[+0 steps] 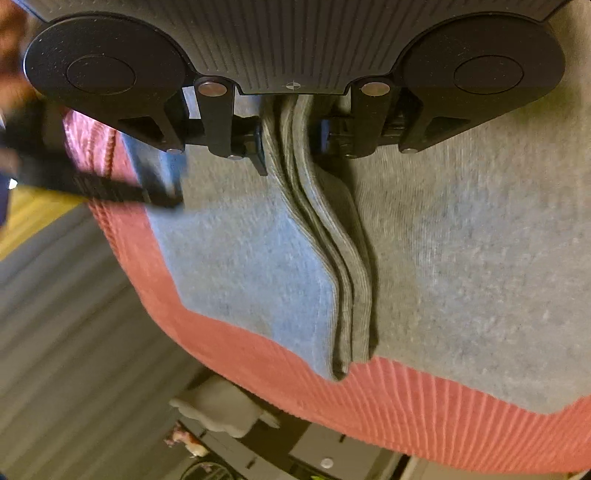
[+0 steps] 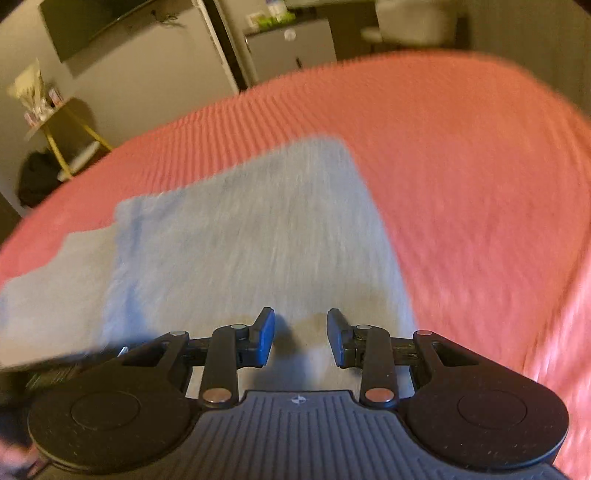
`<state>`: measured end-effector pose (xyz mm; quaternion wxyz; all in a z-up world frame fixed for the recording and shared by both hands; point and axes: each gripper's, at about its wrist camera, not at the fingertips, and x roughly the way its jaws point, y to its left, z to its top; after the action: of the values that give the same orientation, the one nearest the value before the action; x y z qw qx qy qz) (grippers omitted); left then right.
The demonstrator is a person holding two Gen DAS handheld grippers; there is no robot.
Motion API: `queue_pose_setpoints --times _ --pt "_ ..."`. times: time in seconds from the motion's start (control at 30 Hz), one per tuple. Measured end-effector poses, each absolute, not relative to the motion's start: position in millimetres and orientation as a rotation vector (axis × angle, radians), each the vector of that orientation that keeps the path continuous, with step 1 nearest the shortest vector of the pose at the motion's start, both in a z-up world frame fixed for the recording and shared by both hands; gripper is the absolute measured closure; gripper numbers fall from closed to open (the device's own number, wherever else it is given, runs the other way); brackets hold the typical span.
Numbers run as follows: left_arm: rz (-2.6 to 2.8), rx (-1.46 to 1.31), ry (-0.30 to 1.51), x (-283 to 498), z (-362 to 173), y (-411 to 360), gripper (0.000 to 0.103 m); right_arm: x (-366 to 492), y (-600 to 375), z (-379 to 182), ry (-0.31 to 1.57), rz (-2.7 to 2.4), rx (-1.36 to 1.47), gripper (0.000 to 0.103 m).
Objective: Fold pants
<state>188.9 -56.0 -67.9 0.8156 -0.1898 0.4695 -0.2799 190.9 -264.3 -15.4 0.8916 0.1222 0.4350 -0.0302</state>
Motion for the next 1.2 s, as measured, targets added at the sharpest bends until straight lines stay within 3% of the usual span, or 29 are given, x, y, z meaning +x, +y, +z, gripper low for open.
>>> queue_pose_setpoints --times 0.2,0.4,0.47,0.57,1.07,1.2 --pt "-0.679 -0.563 1.04 210 -82 -48 0.065 262 -267 -26 0.832 -0.145 0.086 0.066" --pt "-0.724 -0.734 1.053 225 -93 -35 0.064 243 -274 -26 0.821 -0.163 0.191 0.055" --pt "-0.712 -0.744 1.056 226 -94 -33 0.075 219 -271 -24 0.844 -0.136 0.225 0.049" --pt "-0.685 -0.735 1.051 224 -92 -26 0.084 183 -266 -22 0.885 -0.097 0.288 0.029" --pt "-0.578 -0.676 0.97 202 -31 26 0.087 136 -246 -9 0.952 -0.062 0.359 0.028" --pt "-0.568 -0.703 1.005 208 -46 22 0.078 138 -250 -11 0.945 -0.063 0.385 0.027"
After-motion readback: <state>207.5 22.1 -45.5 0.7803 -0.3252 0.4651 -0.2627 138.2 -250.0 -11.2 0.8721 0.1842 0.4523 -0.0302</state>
